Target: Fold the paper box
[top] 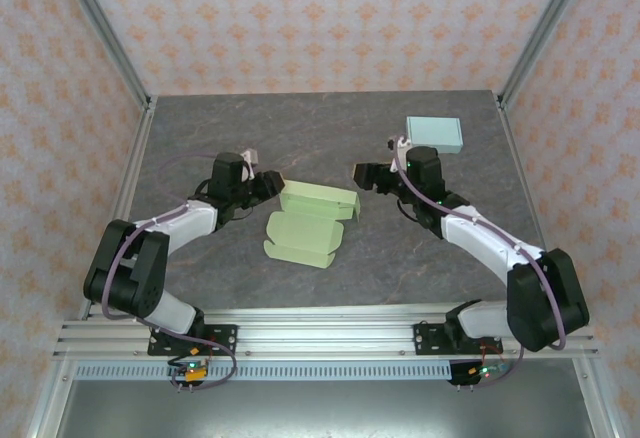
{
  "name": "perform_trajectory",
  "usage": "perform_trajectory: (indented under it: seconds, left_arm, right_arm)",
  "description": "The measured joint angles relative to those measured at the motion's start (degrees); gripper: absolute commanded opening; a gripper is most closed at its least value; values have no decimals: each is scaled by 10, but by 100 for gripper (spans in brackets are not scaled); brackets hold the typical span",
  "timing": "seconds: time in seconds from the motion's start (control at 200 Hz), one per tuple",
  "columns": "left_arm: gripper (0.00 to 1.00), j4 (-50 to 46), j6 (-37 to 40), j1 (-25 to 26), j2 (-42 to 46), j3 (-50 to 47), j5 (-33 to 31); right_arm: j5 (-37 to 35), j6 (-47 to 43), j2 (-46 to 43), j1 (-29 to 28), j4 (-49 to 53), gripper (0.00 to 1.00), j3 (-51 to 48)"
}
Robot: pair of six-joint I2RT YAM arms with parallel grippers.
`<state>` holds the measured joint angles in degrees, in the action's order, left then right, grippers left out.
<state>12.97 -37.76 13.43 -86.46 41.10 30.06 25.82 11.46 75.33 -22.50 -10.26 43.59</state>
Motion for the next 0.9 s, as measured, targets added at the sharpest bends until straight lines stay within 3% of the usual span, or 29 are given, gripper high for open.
perform_trajectory:
  seconds: [0.23, 0.46, 0.596, 0.806, 0.901]
  left_arm:
    - [38, 19, -19, 3, 3, -11, -14]
    - [37, 20, -30, 5, 6, -12, -31]
    - [36, 21, -34, 5, 6, -13, -35]
    - [36, 22, -34, 5, 6, -13, -35]
    - [36, 23, -36, 5, 6, -13, -35]
  right_arm:
    - [68, 13, 10, 8, 38, 77, -16]
    - [113, -218, -29, 21, 97, 75, -57]
    - [111, -322, -23, 33, 143, 60, -4]
    - [98, -436, 51, 15, 243, 75, 138]
    - [88, -486, 94, -4, 323, 78, 196]
